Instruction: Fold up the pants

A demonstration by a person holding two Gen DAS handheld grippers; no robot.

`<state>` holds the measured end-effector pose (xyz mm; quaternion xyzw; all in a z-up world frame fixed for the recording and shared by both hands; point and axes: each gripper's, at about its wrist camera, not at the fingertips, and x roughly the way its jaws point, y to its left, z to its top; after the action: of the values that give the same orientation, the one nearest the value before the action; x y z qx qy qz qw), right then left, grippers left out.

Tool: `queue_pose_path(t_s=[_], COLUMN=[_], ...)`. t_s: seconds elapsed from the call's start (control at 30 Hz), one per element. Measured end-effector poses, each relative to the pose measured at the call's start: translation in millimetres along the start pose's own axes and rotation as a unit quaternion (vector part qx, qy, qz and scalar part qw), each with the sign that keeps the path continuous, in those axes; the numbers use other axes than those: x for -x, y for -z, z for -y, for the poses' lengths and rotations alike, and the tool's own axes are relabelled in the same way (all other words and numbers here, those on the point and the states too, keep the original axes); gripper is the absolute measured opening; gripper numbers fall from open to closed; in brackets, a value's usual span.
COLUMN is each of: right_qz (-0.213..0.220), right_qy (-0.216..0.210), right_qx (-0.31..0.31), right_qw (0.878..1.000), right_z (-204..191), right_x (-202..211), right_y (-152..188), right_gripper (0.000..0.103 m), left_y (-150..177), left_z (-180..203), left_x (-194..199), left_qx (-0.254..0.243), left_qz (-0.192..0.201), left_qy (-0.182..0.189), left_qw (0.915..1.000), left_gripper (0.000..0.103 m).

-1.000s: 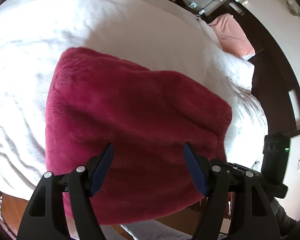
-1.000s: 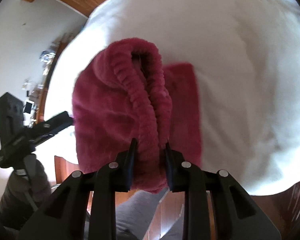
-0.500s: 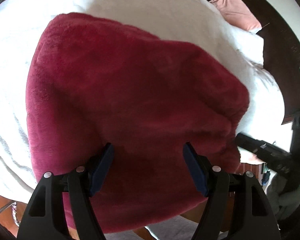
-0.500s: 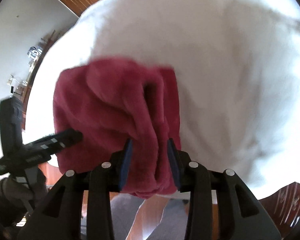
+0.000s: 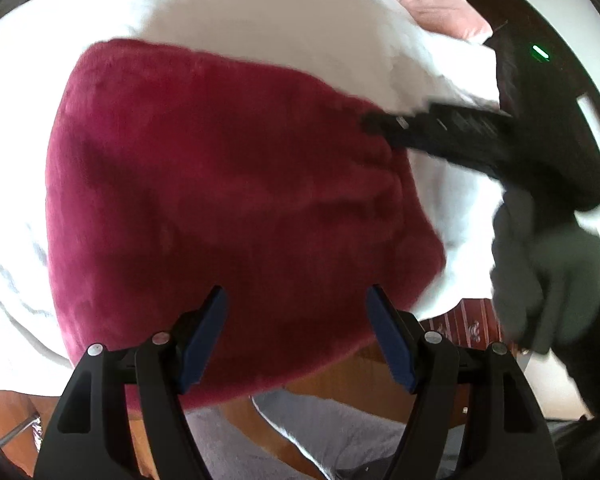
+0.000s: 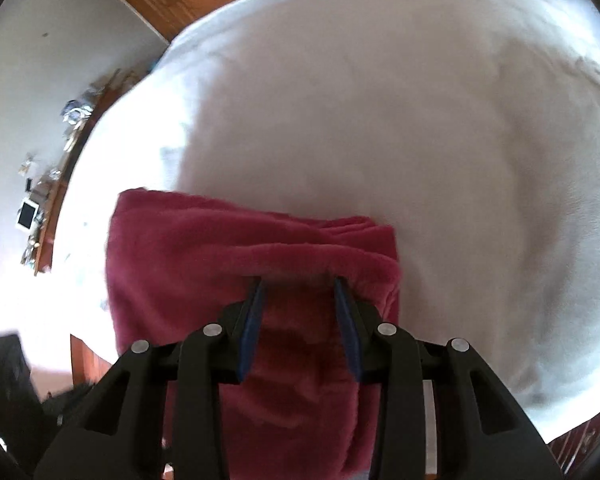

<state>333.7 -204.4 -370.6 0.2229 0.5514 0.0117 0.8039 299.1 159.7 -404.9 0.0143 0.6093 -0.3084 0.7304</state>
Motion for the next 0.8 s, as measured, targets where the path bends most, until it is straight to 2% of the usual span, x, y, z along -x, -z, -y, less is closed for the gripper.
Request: queue_pose_path(t_s=[0.2, 0.3, 0.43, 0.57, 0.63, 0.8], right_qz=[-0.017, -0.017, -0.015, 0.006, 0.002, -0.042], right_qy=[0.024, 0.023, 0.022, 0.004, -0.008, -0.003], right_qx=[0.007, 0.008, 0.026, 0.08, 0.096, 0.137], right_qw=[1.0, 1.0, 0.999, 0.997, 0.995, 0.99], right_z=[8, 10, 11, -11, -16, -22], right_x=[-33, -37, -20, 25, 37, 28], right_y=[1, 7, 14, 38, 52, 100], right_gripper=[0.036, 0.036, 0.036, 0.036, 0.036, 0.036], left_y=[9, 7, 3, -5, -6, -6], left_z=[-4, -3, 3, 5, 0, -4], left_x=[-17, -21, -21, -20, -18, -12], left_qx=[-0.005, -0.006, -0.01, -0.007, -0.005, -0.002], left_qz=[-0.018, -0.021, -0.021, -0.018, -0.014, -0.003], left_qy=[-0.013, -0.015, -0.014, -0.01, -0.007, -0.012], left_qw=[0.9997, 0.9996, 0.9996, 0.9998, 0.9999, 0.9999], left_gripper=[0.071, 0.071, 0.071, 0.071, 0.071, 0.071])
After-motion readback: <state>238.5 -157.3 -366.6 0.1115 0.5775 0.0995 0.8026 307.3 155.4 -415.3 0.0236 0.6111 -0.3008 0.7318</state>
